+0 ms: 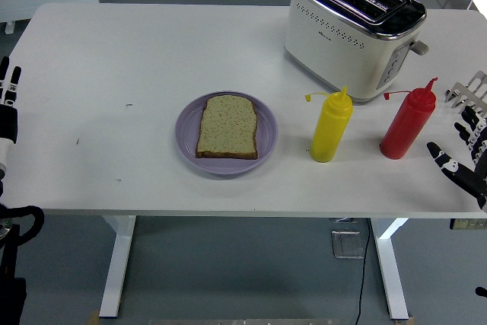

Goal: Pick up the cup,pour liquid into bread,place the cup on the desk

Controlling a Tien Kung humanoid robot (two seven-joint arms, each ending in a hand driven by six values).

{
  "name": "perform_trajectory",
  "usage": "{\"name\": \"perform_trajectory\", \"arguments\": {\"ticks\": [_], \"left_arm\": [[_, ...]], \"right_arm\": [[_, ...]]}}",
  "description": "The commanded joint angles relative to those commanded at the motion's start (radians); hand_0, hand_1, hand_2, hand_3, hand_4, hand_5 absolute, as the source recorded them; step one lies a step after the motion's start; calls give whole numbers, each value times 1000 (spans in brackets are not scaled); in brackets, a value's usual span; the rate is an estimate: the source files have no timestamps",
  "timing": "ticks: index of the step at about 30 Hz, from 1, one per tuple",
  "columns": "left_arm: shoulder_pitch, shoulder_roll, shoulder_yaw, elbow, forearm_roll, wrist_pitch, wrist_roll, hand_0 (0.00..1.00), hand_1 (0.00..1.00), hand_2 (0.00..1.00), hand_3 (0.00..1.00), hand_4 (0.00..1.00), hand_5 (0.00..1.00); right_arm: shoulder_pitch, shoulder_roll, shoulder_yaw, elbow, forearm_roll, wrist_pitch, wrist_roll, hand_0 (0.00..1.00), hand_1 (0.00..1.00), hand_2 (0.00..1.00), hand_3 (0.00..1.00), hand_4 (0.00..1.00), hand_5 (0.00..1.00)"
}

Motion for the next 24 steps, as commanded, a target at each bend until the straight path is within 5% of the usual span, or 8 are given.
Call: {"name": "perform_trajectory", "arguments": {"ticks": [24], "left_arm": [[2,-1,-6,0,0,1,-1,808,741,734,726,487,998]], "right_arm": [[152,52,-118,-107,55,-72,-7,998,943,998,998,922,199]]}}
